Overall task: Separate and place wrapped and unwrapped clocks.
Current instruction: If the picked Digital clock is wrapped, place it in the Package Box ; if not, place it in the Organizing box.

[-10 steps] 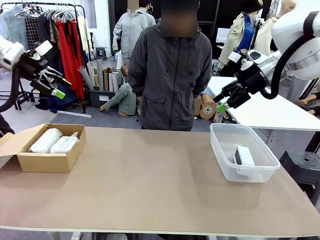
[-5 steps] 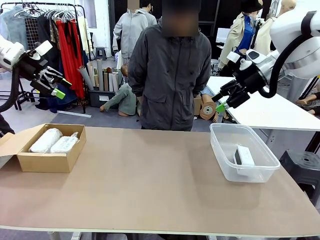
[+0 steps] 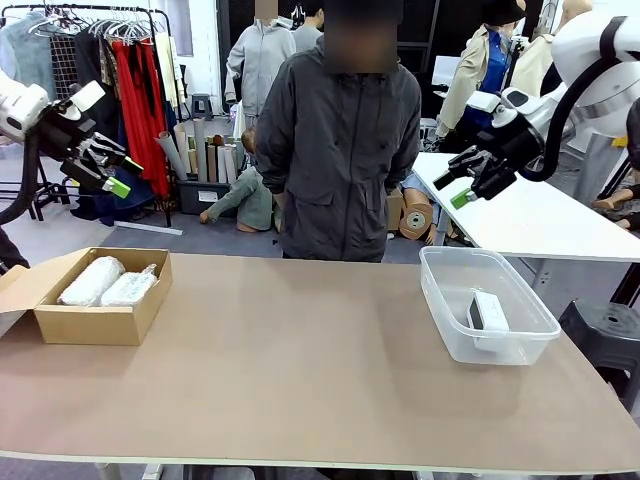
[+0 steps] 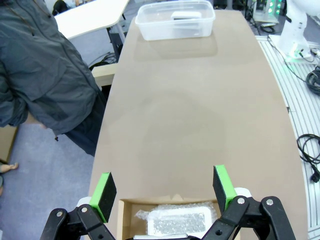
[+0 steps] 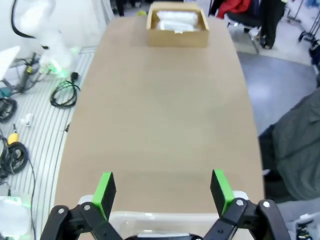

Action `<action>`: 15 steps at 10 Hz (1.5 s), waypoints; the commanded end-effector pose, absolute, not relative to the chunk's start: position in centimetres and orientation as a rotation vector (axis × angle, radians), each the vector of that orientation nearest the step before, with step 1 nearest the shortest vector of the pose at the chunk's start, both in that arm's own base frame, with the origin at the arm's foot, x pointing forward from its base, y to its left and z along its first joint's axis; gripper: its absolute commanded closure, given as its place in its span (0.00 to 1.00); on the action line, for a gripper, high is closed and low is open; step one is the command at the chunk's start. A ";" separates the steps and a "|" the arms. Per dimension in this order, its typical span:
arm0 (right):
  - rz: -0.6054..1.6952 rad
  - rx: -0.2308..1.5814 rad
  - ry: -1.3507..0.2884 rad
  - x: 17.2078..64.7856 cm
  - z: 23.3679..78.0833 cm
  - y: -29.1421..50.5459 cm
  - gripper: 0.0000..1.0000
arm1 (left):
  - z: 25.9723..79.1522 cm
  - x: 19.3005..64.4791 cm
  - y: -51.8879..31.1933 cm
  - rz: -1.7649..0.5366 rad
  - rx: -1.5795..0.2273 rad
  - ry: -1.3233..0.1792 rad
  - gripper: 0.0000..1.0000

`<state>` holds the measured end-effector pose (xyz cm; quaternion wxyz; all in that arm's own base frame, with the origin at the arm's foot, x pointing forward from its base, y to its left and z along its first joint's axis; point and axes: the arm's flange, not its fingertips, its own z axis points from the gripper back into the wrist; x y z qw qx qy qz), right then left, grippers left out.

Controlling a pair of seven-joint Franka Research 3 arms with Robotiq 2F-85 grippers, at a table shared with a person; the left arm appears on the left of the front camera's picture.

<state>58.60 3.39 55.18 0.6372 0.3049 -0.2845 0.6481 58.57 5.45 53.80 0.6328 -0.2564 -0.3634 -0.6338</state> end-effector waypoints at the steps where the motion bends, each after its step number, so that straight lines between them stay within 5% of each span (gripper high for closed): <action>1: 1.503 0.674 -0.683 60.1 55.5 2.2 0.00 | 53.7 58.4 5.4 -1.461 -0.577 -0.835 0.00; 15: 1.445 0.609 -0.712 61.1 55.2 0.3 0.00 | 53.7 58.4 5.4 -1.461 -0.577 -0.835 0.00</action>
